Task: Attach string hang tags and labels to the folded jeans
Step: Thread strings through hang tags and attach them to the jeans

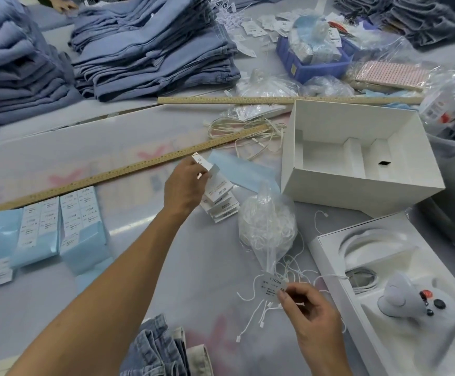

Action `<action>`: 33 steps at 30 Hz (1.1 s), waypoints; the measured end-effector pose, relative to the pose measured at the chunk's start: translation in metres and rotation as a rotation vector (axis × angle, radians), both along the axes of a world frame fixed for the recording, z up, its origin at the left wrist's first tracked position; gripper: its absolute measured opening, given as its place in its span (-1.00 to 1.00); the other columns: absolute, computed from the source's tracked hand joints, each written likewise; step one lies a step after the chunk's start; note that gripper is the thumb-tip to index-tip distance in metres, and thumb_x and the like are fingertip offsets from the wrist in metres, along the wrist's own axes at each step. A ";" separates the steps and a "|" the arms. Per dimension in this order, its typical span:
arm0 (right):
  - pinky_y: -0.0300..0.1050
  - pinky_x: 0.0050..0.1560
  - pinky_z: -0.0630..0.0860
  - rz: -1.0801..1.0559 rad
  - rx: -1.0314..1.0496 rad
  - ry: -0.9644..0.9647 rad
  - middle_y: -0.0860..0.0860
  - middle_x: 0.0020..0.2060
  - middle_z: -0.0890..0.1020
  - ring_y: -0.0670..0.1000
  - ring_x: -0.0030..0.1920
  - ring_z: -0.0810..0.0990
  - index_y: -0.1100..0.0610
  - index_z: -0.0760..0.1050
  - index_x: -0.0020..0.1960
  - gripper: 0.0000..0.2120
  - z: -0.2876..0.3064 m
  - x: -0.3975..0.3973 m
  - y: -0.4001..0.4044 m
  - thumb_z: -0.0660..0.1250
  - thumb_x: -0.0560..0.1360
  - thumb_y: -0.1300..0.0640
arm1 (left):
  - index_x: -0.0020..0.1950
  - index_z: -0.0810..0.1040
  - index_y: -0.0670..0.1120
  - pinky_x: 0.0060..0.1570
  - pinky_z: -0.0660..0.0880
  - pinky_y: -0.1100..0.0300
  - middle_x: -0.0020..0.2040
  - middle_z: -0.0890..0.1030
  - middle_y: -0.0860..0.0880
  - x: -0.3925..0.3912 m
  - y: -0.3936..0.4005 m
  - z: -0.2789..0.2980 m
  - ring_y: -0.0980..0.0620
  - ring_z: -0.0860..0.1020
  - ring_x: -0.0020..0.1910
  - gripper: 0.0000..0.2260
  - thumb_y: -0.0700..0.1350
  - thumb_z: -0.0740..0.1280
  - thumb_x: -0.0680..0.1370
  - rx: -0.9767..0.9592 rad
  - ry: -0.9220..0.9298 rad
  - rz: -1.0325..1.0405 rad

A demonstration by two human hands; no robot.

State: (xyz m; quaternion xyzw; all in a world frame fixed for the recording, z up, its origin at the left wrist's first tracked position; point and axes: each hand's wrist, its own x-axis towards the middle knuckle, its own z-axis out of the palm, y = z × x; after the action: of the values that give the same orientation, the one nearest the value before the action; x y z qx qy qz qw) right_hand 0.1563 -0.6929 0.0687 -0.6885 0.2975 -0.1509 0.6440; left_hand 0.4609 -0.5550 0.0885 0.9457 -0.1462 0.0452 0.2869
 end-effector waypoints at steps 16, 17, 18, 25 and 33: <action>-0.25 -0.10 0.61 0.050 0.245 -0.070 0.02 -0.23 0.66 -0.07 -0.21 0.60 0.08 0.66 -0.12 -0.83 0.054 0.005 0.027 0.50 0.34 0.03 | 0.05 0.75 0.04 -0.16 0.69 0.13 -0.12 0.75 0.06 -0.208 0.158 0.048 0.03 0.74 -0.14 -0.82 0.07 0.47 0.51 -0.649 0.146 0.333; -0.25 -0.10 0.60 0.081 0.265 -0.064 0.01 -0.23 0.66 -0.08 -0.20 0.60 0.07 0.66 -0.12 -0.80 0.059 0.003 0.035 0.50 0.33 -0.01 | -0.03 0.76 0.10 -0.23 0.68 0.14 -0.18 0.75 0.05 -0.241 0.165 0.038 0.01 0.74 -0.20 -0.80 0.15 0.47 0.45 -0.680 0.233 0.441; -0.25 -0.10 0.60 0.110 0.293 -0.053 0.01 -0.21 0.67 -0.08 -0.20 0.60 0.07 0.66 -0.12 -0.78 0.062 0.001 0.045 0.50 0.31 -0.03 | -0.12 0.75 0.15 -0.30 0.66 0.20 -0.26 0.73 0.07 -0.271 0.173 0.026 0.03 0.73 -0.27 -0.77 0.26 0.46 0.40 -0.679 0.272 0.556; -0.24 -0.18 0.60 0.215 0.494 0.078 0.05 -0.30 0.65 -0.04 -0.29 0.58 0.12 0.68 -0.16 -0.78 0.073 -0.046 0.138 0.53 0.25 0.03 | -0.19 0.69 0.21 -0.35 0.49 0.51 -0.33 0.69 0.17 -0.407 0.202 -0.008 0.29 0.63 -0.37 -0.70 -0.22 0.59 0.42 -0.601 0.441 0.797; -0.14 -0.33 0.56 0.147 0.382 0.341 0.10 -0.37 0.68 -0.02 -0.39 0.54 0.18 0.66 -0.21 -0.89 0.064 -0.125 0.233 0.47 0.48 0.33 | 0.02 0.64 0.10 -0.28 0.67 -0.11 -0.25 0.71 0.09 -0.458 0.213 0.007 0.06 0.68 -0.30 -0.68 -0.30 0.54 0.45 -0.753 0.573 0.837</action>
State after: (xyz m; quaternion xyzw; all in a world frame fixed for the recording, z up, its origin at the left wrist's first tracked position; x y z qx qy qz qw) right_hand 0.0317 -0.4599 0.1322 -0.5898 0.3738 0.0732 0.7121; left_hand 0.0025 -0.3416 0.0952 0.7316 0.3446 -0.0534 0.5858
